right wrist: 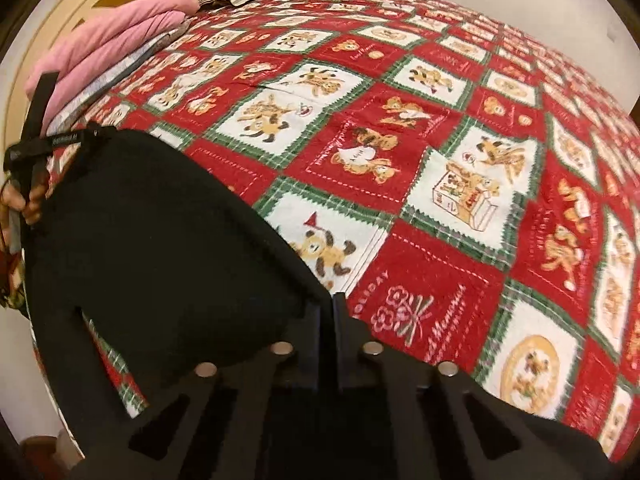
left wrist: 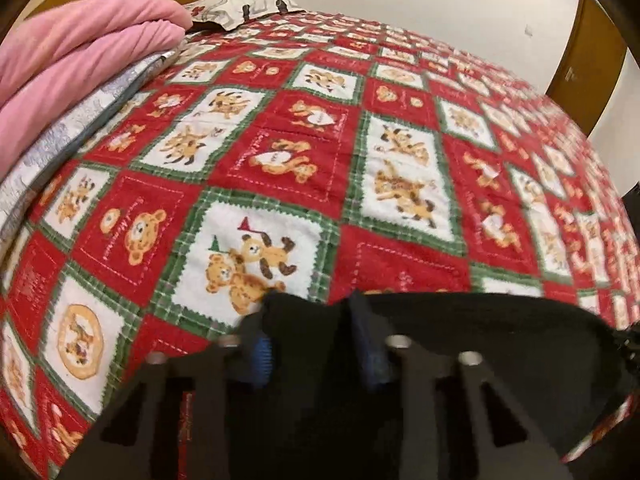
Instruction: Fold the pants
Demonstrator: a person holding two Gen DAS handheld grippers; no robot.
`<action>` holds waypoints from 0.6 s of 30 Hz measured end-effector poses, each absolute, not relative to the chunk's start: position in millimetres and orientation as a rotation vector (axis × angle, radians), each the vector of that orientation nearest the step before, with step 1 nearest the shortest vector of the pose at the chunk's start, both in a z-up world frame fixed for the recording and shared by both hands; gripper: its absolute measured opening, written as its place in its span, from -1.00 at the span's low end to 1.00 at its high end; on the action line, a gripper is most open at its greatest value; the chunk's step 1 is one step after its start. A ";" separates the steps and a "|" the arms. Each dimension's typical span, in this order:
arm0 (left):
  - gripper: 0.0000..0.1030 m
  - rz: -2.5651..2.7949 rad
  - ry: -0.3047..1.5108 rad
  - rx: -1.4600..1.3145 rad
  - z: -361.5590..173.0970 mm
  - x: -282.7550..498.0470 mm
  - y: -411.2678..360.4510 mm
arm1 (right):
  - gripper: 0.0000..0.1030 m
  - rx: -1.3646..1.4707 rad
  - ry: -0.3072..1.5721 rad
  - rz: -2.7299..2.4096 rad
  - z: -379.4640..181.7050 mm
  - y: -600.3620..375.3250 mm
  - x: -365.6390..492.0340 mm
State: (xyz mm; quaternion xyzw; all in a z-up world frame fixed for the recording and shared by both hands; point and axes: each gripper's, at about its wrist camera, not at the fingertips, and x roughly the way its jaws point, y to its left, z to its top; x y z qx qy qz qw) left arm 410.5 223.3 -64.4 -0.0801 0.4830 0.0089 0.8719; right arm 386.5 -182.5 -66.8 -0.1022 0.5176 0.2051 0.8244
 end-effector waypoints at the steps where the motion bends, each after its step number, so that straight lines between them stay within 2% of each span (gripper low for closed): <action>1: -0.56 0.012 1.001 -0.193 -60.8 407.6 225.5 | -0.91 -0.210 1.083 0.430 -60.1 -181.6 379.8; 2: -0.65 0.007 0.985 -0.210 -56.5 403.8 227.2 | -0.91 -0.194 1.066 0.427 -52.9 -182.5 374.6; 12: -0.66 -0.034 0.771 -0.187 30.5 316.4 230.3 | -0.93 -0.116 0.862 0.473 37.7 -177.3 262.9; 18: -0.65 -0.036 0.738 -0.200 29.8 244.5 245.9 | -0.93 -0.125 0.816 0.525 42.1 -163.2 168.6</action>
